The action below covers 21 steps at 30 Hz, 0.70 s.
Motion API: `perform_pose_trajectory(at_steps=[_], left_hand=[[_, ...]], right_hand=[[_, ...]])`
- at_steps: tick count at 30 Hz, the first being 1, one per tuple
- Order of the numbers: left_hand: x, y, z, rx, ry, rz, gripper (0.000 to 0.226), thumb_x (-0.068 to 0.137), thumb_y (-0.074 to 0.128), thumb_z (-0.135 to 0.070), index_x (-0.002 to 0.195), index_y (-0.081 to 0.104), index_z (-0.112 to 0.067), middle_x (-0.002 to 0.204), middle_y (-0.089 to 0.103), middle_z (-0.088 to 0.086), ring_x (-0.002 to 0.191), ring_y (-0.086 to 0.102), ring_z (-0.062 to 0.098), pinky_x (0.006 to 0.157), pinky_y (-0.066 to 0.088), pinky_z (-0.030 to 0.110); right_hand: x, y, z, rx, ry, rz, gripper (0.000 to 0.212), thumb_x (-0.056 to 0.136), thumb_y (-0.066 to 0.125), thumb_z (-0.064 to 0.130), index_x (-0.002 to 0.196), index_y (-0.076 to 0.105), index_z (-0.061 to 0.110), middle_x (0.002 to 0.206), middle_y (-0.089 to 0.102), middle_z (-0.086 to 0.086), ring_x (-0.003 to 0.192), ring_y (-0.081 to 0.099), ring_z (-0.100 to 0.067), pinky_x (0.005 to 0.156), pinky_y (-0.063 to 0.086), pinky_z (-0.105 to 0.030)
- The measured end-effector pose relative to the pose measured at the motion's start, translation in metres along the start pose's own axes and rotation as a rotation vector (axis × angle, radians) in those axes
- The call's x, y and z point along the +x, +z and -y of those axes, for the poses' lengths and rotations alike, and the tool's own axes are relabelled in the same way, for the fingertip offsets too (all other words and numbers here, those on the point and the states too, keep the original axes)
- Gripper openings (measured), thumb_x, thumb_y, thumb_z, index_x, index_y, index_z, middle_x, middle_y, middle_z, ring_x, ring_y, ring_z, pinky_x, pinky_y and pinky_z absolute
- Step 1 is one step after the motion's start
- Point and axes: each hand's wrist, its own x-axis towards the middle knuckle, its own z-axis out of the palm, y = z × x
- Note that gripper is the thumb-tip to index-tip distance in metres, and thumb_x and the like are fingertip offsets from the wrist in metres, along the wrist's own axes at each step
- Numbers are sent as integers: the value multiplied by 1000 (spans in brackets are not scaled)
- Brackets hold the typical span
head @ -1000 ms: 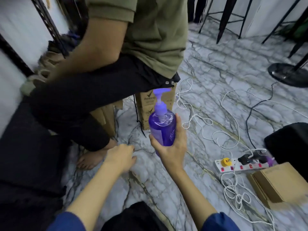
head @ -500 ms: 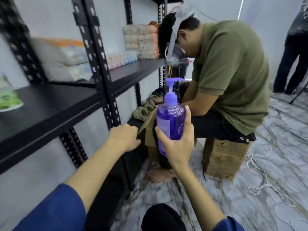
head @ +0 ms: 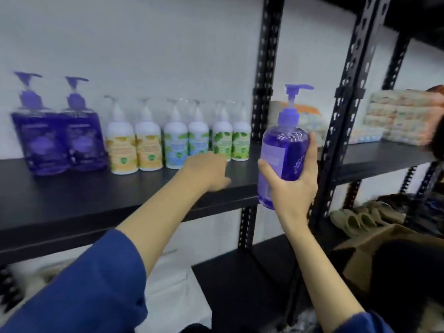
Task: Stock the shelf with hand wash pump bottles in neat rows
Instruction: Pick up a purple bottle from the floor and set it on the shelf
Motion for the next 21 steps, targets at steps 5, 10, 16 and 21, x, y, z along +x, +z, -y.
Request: perform_pose_trajectory(at_steps=[5,10,16,21], left_hand=[[-37,-10,72,-11,-246,-42,44,93,48,-44,125,52,-14,127,55,12,113,53,30,85,41,34],[-95,-4,136,45,-523,-36,46,93,46,-49,128,51,-19,128,55,9,113,54,29,90,47,41],[-176,25,191,-22,-681,-127,48,97,32,-53,128,53,-22,132,53,2,117,53,25,93,43,37],[-196,54,197,67,-550,-469,58,94,24,-45,109,71,-14,115,69,6,108,64,25,89,46,40]], right_hand=[[-10,66,32,173,-9,147,94,68,80,38,144,26,43,110,36,39,112,49,-9,87,39,-20],[-29,129,63,360,11,306,93,69,81,35,145,28,36,109,36,41,104,51,6,84,44,-12],[-72,196,101,492,46,498,92,70,79,39,146,27,33,117,47,22,112,53,-9,93,49,-30],[-98,243,123,562,63,615,90,74,79,33,147,27,21,125,46,18,116,48,-9,98,44,-28]])
